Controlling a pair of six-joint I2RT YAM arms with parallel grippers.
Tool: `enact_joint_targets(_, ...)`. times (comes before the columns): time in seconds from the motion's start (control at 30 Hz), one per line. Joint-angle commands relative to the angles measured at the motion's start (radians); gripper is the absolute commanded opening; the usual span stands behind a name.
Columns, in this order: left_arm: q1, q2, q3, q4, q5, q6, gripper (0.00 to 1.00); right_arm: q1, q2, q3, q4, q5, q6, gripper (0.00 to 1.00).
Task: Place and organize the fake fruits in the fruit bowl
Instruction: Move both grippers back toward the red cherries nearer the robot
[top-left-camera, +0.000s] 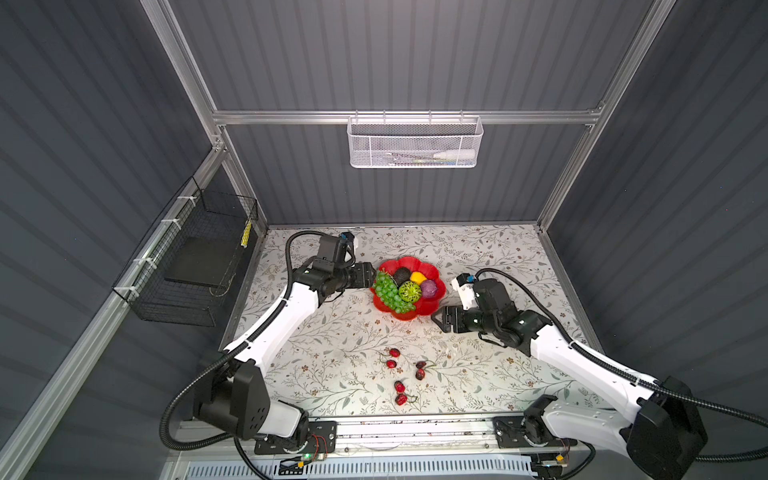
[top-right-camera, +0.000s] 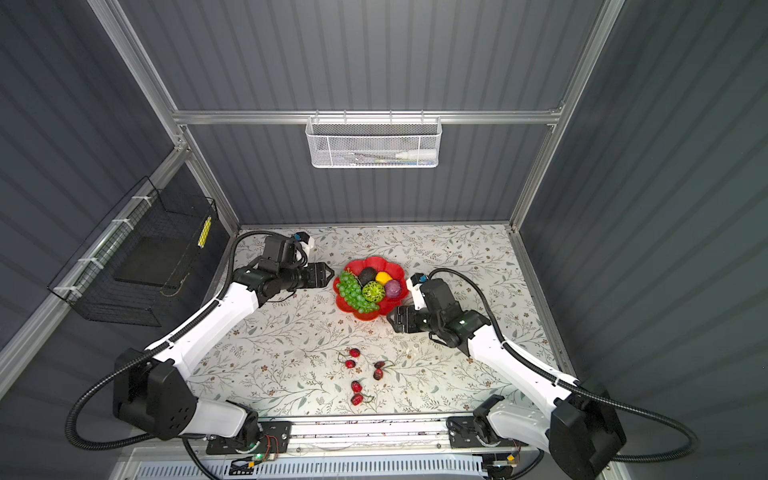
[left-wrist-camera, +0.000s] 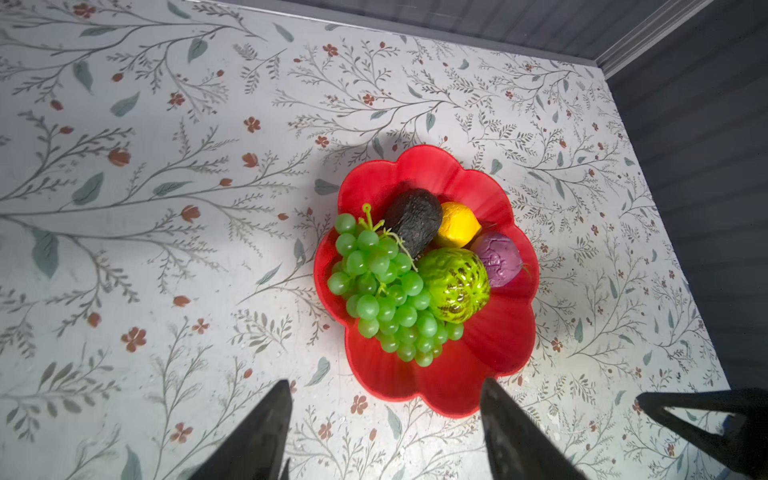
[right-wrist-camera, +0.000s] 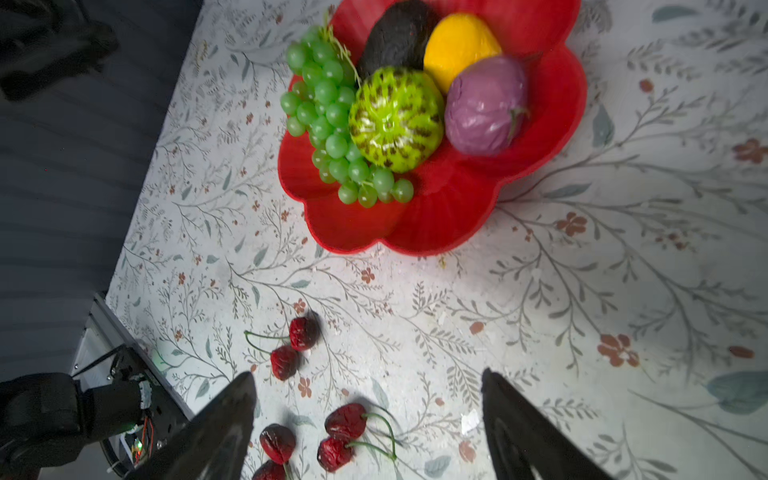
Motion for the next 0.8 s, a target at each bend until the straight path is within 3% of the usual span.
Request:
enact_joint_targets(0.0,-0.003,-0.020,-0.089,-0.043,-0.065,-0.037,0.75,0.053,0.014,-0.015,-0.037,0.059,0.025,0.85)
enact_joint_targets(0.2,-0.003,-0.152,-0.262,0.028,-0.137,-0.110,0.79,0.161,0.003,-0.031,-0.078,0.094,0.089,0.85)
enact_joint_targets(0.37,-0.003,-0.187,-0.345,0.037,-0.153,-0.147,0.79,0.256,-0.001,-0.039,-0.084,0.208,0.090,0.86)
enact_joint_targets(0.53,-0.003,-0.207,-0.352,0.015,-0.150,-0.151,0.79,0.279,0.016,0.012,-0.115,0.262,0.058,0.86)
enact_joint_targets(0.77,-0.003,-0.231,-0.421,0.037,-0.147,-0.195,0.79,0.281,0.044,0.024,-0.113,0.237,0.040,0.86)
